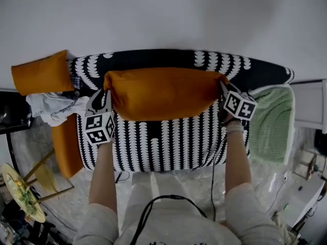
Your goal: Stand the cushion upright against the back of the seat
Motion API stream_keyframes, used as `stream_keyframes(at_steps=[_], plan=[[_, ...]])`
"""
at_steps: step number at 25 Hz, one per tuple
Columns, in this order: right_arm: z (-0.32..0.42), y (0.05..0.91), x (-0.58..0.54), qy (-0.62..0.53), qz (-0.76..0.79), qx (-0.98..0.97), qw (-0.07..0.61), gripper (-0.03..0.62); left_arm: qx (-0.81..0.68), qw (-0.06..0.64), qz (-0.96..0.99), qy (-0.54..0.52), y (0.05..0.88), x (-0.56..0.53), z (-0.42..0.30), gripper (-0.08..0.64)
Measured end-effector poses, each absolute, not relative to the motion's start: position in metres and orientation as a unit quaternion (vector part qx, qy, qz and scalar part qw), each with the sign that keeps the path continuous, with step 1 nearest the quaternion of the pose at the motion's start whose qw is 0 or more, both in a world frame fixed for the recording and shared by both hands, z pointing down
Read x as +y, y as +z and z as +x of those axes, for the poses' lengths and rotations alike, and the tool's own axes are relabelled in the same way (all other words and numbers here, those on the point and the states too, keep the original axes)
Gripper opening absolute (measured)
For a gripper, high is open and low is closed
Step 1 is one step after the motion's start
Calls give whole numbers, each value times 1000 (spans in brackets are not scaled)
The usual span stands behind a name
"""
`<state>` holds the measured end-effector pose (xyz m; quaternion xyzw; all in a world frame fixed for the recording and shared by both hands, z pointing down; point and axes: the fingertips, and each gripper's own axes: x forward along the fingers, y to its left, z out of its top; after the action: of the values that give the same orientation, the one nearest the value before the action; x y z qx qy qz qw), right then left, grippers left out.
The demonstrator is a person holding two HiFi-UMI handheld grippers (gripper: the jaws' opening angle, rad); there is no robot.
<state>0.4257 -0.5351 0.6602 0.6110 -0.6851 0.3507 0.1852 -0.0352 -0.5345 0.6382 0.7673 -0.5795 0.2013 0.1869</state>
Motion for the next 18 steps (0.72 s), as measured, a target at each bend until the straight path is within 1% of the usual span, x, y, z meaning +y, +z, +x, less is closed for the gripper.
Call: stream_keyframes(at_steps=[8,12,18], plan=[[428,659,-536,334,634,-678,166,65,-581,160,771,204,627,-528,-39,83],[430,653,-535,332,644,-672,154,88,-583,165,769,203,629,-521,-42,91],[430,643,-531,333,646,-673,133,141,-581,172,769,203,635,-508,-41,91]])
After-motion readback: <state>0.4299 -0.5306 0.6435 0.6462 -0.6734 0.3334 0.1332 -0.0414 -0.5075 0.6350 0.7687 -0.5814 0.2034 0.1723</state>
